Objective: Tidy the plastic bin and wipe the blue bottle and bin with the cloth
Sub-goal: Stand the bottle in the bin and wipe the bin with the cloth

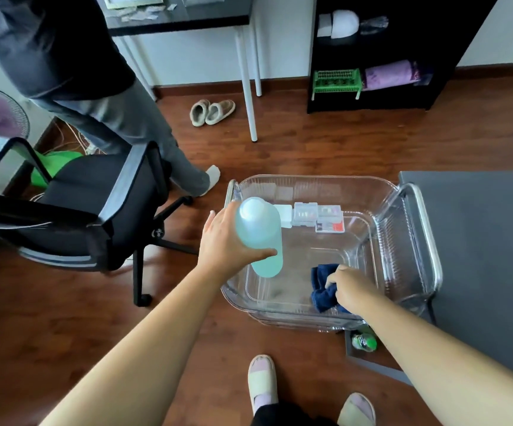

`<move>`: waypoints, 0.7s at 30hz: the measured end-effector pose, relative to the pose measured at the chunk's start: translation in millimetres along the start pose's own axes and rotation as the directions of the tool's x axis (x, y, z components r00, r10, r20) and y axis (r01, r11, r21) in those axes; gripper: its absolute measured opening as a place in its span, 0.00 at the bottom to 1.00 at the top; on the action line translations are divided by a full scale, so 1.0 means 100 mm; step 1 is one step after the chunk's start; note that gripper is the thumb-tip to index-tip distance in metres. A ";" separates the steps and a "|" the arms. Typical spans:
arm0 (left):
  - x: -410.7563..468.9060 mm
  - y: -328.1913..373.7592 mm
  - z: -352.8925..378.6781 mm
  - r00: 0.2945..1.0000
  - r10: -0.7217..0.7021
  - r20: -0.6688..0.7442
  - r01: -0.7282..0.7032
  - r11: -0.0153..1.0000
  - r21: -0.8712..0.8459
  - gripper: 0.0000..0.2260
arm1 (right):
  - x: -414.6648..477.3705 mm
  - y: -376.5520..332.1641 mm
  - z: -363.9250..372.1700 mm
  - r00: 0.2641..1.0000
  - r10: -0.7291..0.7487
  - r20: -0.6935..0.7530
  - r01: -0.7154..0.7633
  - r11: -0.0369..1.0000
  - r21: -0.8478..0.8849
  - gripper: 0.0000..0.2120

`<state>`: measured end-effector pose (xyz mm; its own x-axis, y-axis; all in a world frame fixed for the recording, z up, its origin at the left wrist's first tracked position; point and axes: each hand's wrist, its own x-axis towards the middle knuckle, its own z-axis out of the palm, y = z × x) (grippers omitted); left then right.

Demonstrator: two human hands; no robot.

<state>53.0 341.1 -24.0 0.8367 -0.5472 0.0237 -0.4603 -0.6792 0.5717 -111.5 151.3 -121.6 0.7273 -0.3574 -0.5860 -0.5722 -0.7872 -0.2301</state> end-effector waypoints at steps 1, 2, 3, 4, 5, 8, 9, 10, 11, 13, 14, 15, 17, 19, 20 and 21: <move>0.00 -0.04 -0.01 1.000 0.014 0.007 -0.014 1.000 0.002 0.45 | 0.01 0.00 0.00 1.000 0.001 -0.018 -0.001 1.000 0.006 0.19; 0.00 -0.08 -0.01 0.999 0.036 0.025 -0.037 0.999 0.016 0.47 | 0.02 -0.02 -0.02 0.999 0.006 -0.037 -0.005 1.000 0.028 0.18; 0.00 -0.12 -0.01 0.997 0.060 0.049 -0.061 0.997 0.037 0.49 | 0.06 -0.04 -0.04 0.998 0.017 -0.054 -0.014 0.998 0.055 0.18; 0.00 -0.16 0.00 0.994 0.081 0.075 -0.085 0.995 0.058 0.51 | 0.11 -0.06 -0.07 0.997 0.022 -0.070 -0.016 0.997 0.079 0.17; 0.00 -0.19 0.02 0.991 0.098 0.096 -0.106 0.991 0.077 0.53 | 0.18 -0.10 -0.08 0.996 0.024 -0.086 -0.015 0.995 0.104 0.17; 0.00 -0.24 0.07 0.989 0.115 0.092 -0.126 0.984 0.124 0.54 | 0.39 -0.34 -0.10 0.994 0.024 -0.103 0.008 0.956 0.294 0.13; 0.00 -0.26 0.09 0.990 0.117 0.079 -0.127 0.982 0.138 0.54 | 0.45 -0.45 -0.07 0.993 0.019 -0.112 0.023 0.932 0.363 0.09; 0.01 -0.27 0.10 0.991 0.121 0.065 -0.129 0.980 0.149 0.53 | 0.52 -0.54 -0.05 0.990 0.016 -0.139 0.038 0.924 0.381 0.05; 0.02 -0.27 0.11 0.991 0.126 0.053 -0.133 0.979 0.156 0.52 | 0.60 -0.60 -0.02 0.985 0.004 -0.172 0.061 0.928 0.367 0.05; 0.02 -0.26 0.11 0.990 0.133 0.042 -0.138 0.976 0.170 0.50 | 0.70 -0.59 0.01 0.984 -0.009 -0.175 0.067 0.942 0.329 0.08; 0.02 -0.26 0.11 0.991 0.128 0.040 -0.133 0.976 0.173 0.49 | 0.72 -0.54 0.02 0.983 -0.027 -0.183 0.080 0.954 0.291 0.09; 0.02 -0.25 0.10 0.992 0.122 0.044 -0.128 0.976 0.174 0.48 | 0.73 -0.44 0.04 0.985 -0.018 -0.174 0.063 0.965 0.256 0.10; 0.02 -0.24 0.10 0.992 0.109 0.056 -0.117 0.979 0.168 0.47 | 0.68 -0.13 0.08 0.985 -0.031 -0.167 0.050 0.993 0.111 0.18; 0.02 -0.22 0.09 0.993 0.100 0.057 -0.107 0.983 0.146 0.46 | 0.60 0.18 0.11 0.973 0.034 -0.226 -0.020 0.998 0.064 0.24; 0.01 -0.21 0.10 0.994 0.097 0.059 -0.104 0.985 0.137 0.46 | 0.54 0.28 0.14 0.969 0.076 -0.235 -0.061 0.996 0.069 0.23; 0.01 -0.21 0.09 0.994 0.098 0.054 -0.104 0.986 0.132 0.45 | 0.49 0.29 0.16 0.969 0.088 -0.229 -0.077 0.995 0.057 0.22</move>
<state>60.5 350.7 -43.5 0.7703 -0.6367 0.0350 -0.5800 -0.6769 0.4531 -98.4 118.8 -169.3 0.7415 -0.5308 -0.4104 -0.6471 -0.7274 -0.2283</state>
